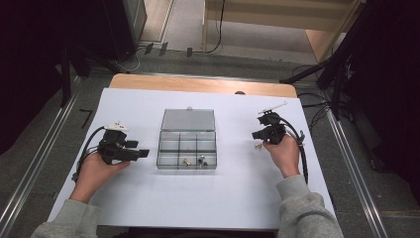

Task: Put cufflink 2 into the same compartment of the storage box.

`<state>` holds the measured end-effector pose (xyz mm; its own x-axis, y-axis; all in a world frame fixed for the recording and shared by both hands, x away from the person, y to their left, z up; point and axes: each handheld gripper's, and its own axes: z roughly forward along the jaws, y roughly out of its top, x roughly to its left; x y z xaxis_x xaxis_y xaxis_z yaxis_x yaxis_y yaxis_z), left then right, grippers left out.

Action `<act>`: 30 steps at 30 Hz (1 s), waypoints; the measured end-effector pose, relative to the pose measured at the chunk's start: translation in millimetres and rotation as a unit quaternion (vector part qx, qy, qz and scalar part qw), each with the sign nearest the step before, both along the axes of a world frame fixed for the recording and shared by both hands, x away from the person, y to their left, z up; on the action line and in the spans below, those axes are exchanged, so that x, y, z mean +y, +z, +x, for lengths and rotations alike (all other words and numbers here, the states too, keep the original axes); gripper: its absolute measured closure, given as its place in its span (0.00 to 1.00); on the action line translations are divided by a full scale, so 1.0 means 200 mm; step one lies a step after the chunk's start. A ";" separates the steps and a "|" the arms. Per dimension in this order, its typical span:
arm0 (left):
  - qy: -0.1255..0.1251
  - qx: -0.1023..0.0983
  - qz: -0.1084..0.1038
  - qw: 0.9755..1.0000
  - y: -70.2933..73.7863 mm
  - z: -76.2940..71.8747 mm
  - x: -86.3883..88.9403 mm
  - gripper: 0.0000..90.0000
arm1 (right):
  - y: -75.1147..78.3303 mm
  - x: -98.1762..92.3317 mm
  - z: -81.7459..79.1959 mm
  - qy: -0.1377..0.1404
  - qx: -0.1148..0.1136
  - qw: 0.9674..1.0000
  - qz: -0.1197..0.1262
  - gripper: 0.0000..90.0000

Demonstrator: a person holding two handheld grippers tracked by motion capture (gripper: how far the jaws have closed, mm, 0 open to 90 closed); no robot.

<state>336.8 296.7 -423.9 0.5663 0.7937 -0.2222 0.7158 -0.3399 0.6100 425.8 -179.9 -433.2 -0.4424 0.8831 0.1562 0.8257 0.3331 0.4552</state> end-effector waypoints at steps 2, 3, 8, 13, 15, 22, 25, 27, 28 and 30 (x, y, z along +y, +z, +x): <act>0.000 0.001 0.000 1.000 0.00 0.00 0.00 0.40 | -0.02 0.00 0.01 0.000 0.006 1.000 -0.005 1.00; 0.000 0.002 -0.001 1.000 0.00 0.00 0.00 0.40 | -0.03 0.00 0.02 0.002 0.005 1.000 -0.004 1.00; -0.007 0.001 -0.001 1.000 0.00 0.00 0.00 0.40 | -0.08 0.00 0.04 -0.001 0.014 1.000 -0.013 1.00; -0.002 0.001 -0.005 1.000 0.00 0.00 0.00 0.40 | -0.10 0.00 0.02 0.005 0.017 1.000 -0.020 1.00; -0.004 0.001 -0.003 1.000 0.00 0.00 0.00 0.40 | -0.10 0.01 0.01 0.002 0.016 1.000 -0.022 1.00; -0.002 -0.001 -0.006 1.000 0.00 -0.01 0.00 0.40 | -0.10 0.00 -0.03 0.013 0.023 0.999 -0.026 1.00; -0.003 -0.001 -0.005 1.000 0.00 -0.01 0.00 0.40 | -0.10 0.00 -0.04 0.013 0.028 0.999 -0.021 1.00; -0.002 -0.002 -0.006 1.000 0.01 -0.01 0.00 0.40 | -0.10 -0.01 -0.05 0.013 0.029 0.999 -0.021 1.00; -0.002 -0.002 -0.006 1.000 0.01 -0.01 0.00 0.40 | -0.10 -0.01 -0.06 0.017 0.030 0.999 -0.023 1.00; -0.001 0.000 -0.006 1.000 0.00 -0.01 0.00 0.40 | -0.10 -0.02 -0.08 0.019 0.035 0.999 -0.022 1.00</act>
<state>335.5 297.2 -423.3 0.5682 0.7896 -0.2318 0.7151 -0.3343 0.6139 410.4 -183.6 -452.3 -0.4643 0.8731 0.1485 0.8418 0.3829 0.3804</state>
